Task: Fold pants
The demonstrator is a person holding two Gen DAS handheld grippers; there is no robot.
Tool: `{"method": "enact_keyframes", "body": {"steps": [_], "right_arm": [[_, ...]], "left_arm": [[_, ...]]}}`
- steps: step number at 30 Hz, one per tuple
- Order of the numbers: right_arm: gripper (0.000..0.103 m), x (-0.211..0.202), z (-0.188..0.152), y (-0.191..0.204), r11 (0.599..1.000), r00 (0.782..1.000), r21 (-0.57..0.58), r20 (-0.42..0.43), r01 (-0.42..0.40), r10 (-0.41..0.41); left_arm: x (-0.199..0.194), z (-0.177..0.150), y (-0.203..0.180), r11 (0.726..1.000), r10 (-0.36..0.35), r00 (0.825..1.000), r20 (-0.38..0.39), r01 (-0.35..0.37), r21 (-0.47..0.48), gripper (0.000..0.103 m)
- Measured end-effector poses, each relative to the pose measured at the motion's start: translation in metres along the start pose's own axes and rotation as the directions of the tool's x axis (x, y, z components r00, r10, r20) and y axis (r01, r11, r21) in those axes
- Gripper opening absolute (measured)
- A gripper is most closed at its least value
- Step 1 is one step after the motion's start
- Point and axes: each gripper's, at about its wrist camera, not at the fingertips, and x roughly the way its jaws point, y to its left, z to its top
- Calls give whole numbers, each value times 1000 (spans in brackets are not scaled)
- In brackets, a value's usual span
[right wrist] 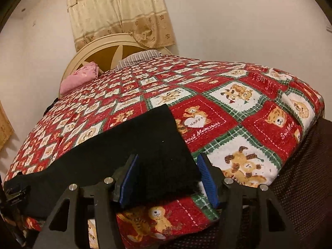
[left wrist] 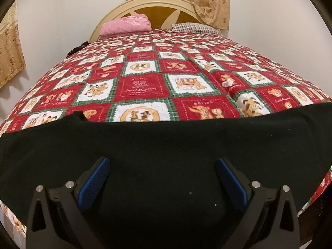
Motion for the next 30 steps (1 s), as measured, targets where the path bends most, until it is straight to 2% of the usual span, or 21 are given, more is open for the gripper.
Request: {"method": "enact_keyframes", "body": {"steps": [6,8,9,13,15,21,23,27,30], "right_arm": [[59,-2,-2,8,998,999,-33,-6,44,-44],[49,-1,-2,11,995,996,-48,-5,87,-87],[48,0,-3,14,993,995,-60,-2,103,-103],[29,0,-4,21,991,996,-96,-2,90,-90],[27,0,-4,24,989,996,-114,-4,91,-92],[26,0,-2,9,999,1000,-34,-12,5,-5],[25,0,-3,4,999,999,-8,-12,-48,48],[26,3,-4,-20,970,978,124,0,-207,208],[26,5,-3,-24,961,972,149,4,-233,235]], "left_arm": [[0,0,0,1000,-1,1000,0,1,0,103],[0,0,0,1000,0,1000,-1,0,1,103],[0,0,0,1000,0,1000,-1,0,1,103],[0,-1,0,1000,2,1000,1,-2,2,103],[0,-1,0,1000,2,1000,1,-2,2,103],[-2,-3,0,1000,8,1000,16,-8,3,103],[-2,-4,1,1000,7,1000,14,-7,2,103],[-2,-3,0,1000,8,1000,15,-8,3,103],[-2,-4,0,1000,9,1000,16,-9,4,103]]}}
